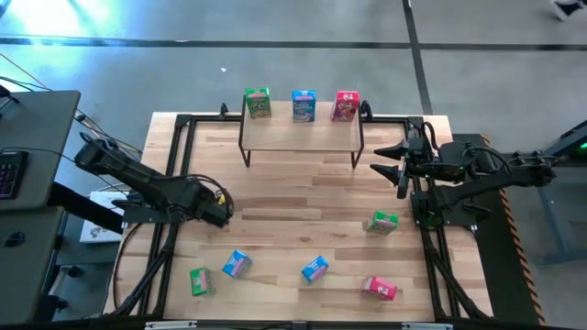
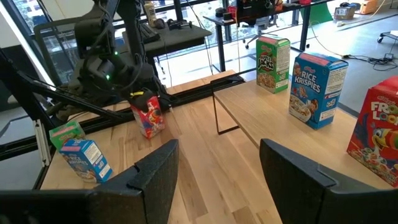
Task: Stack cereal on shelf
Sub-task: Put the left red cereal box on the shelf
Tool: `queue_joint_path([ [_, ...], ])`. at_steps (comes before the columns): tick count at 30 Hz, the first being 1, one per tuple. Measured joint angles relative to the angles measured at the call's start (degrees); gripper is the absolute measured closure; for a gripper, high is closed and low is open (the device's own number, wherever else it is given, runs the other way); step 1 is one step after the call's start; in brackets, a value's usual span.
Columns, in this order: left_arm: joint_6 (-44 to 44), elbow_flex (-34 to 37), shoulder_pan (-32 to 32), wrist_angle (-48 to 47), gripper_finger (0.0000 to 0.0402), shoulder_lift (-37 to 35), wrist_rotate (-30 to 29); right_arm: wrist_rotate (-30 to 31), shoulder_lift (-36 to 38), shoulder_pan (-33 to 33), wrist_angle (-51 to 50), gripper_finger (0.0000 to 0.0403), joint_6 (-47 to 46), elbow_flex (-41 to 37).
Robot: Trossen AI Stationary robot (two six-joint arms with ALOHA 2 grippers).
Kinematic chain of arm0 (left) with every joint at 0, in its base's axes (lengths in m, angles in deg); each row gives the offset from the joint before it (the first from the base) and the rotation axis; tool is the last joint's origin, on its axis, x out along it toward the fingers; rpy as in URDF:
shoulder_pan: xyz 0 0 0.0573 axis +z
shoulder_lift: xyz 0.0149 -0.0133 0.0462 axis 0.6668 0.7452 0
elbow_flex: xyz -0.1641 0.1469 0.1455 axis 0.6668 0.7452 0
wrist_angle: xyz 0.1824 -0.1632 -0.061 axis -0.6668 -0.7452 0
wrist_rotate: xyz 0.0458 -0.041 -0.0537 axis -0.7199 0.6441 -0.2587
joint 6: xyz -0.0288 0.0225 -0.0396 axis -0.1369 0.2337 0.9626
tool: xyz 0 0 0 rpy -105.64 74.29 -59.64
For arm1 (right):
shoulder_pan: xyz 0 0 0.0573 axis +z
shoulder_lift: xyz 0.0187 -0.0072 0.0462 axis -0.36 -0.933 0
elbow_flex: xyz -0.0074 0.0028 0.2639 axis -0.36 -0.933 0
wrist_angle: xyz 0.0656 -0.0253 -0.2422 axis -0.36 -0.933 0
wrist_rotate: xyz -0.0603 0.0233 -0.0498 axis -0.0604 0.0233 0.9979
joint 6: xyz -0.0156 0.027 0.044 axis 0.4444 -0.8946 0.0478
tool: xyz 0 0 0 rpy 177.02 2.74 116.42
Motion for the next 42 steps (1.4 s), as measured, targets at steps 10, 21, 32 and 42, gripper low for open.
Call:
queue_joint_path([
  [10,-26.7,-7.6,1.4,0.5,0.0259,-1.6,-2.8,0.0,0.0,0.0,0.0,0.0185,0.0,0.0],
  [21,-67.5,-15.9,11.1,1.3,0.0259,-1.5,-4.8,-0.3,0.0,0.0,0.0,0.0185,0.0,0.0],
  [32,-100.4,-19.0,20.4,10.6,0.0259,-1.5,-4.0,-0.2,0.0,0.0,0.0,0.0185,0.0,0.0],
  [42,-121.7,-19.0,25.5,17.0,0.0259,-1.5,1.0,0.1,0.0,0.0,0.0,0.0185,0.0,0.0],
])
